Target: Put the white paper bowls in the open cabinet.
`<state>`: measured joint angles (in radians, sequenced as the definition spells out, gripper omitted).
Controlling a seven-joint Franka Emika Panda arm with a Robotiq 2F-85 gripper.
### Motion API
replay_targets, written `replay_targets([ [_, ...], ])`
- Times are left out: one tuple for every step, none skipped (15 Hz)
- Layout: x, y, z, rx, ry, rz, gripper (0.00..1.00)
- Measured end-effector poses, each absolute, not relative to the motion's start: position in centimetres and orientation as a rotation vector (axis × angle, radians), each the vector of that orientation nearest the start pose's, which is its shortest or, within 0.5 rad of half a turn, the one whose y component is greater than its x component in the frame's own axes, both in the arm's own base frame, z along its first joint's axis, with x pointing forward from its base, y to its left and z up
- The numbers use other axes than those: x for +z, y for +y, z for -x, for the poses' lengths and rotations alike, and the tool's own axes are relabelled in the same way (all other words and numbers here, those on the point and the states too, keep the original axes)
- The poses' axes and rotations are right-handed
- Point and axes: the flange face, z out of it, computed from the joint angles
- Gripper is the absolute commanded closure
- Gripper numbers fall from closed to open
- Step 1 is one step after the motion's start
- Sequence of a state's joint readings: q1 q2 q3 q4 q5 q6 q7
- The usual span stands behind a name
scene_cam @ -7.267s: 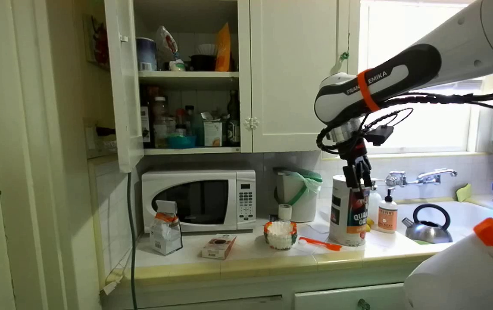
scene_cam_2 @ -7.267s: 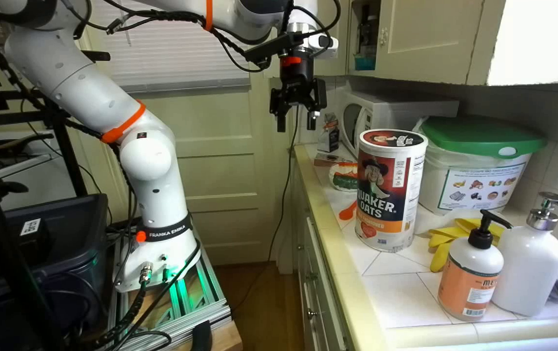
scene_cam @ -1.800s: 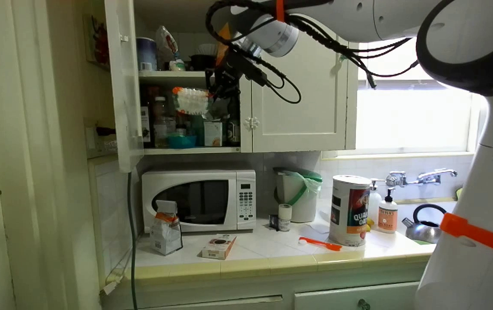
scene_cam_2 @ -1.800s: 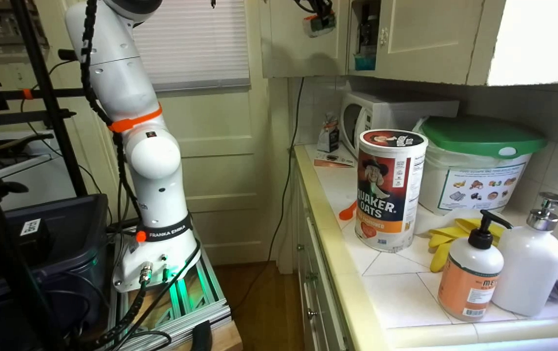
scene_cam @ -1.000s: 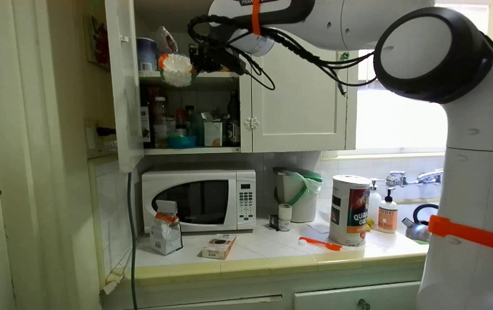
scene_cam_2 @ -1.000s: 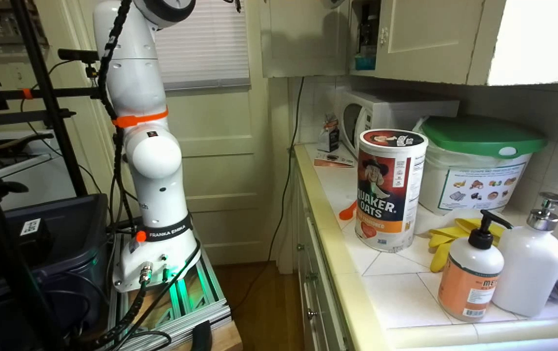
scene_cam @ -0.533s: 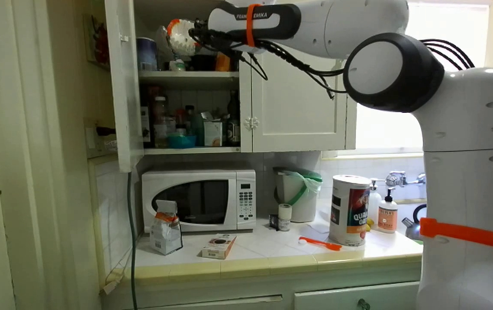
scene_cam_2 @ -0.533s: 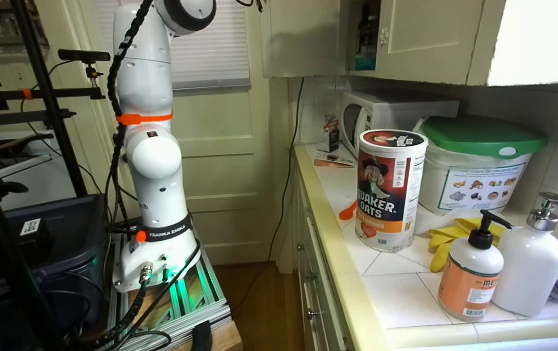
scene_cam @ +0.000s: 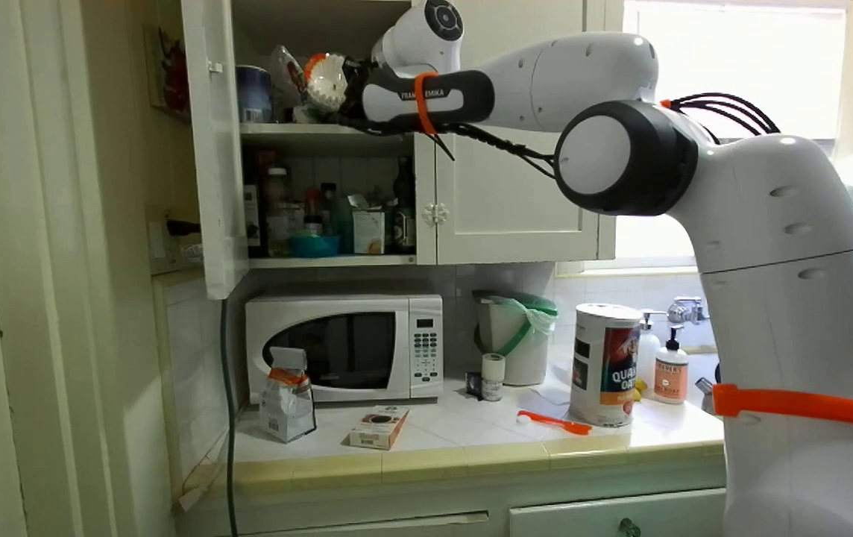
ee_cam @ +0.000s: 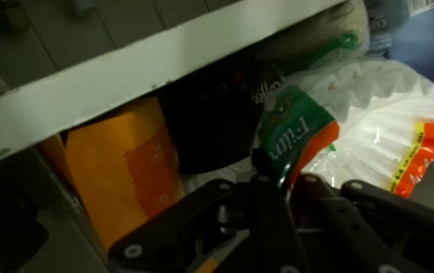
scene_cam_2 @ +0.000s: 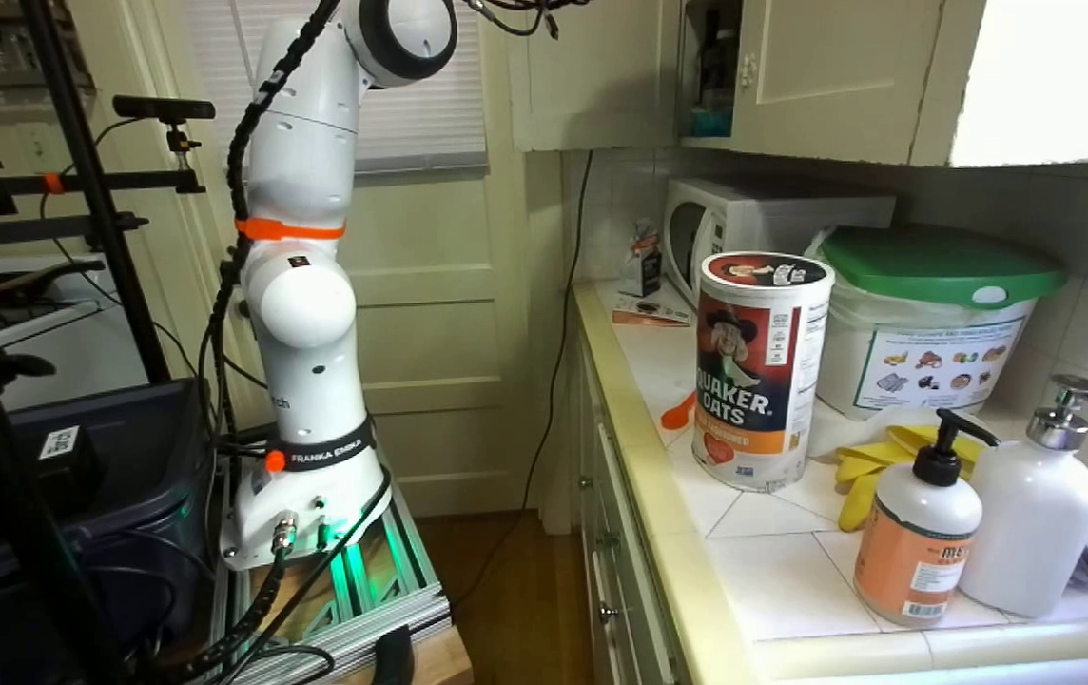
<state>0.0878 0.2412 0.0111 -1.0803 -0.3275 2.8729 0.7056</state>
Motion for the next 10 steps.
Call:
replay_targets([
  [87.9, 7.8, -61.1, -1.994, 0.383, 2.009, 0.98],
  [87.8, 7.8, -61.2, -1.993, 0.383, 2.01, 0.98],
  [87.6, 7.7, -61.3, -2.006, 0.381, 2.02, 0.98],
  [87.4, 7.6, -61.6, -2.017, 0.394, 2.026, 0.98],
  [87.1, 7.3, -61.9, -2.034, 0.417, 2.026, 0.98],
  [86.9, 7.1, -62.3, -2.052, 0.444, 2.022, 0.98],
  [86.7, 6.9, -62.6, -2.069, 0.468, 2.015, 0.98],
  [86.6, 6.8, -62.9, -2.084, 0.488, 2.005, 0.98],
  [86.5, 6.9, -63.2, -2.093, 0.503, 1.994, 0.66],
  [86.5, 7.1, -63.3, -2.097, 0.516, 1.981, 0.65],
])
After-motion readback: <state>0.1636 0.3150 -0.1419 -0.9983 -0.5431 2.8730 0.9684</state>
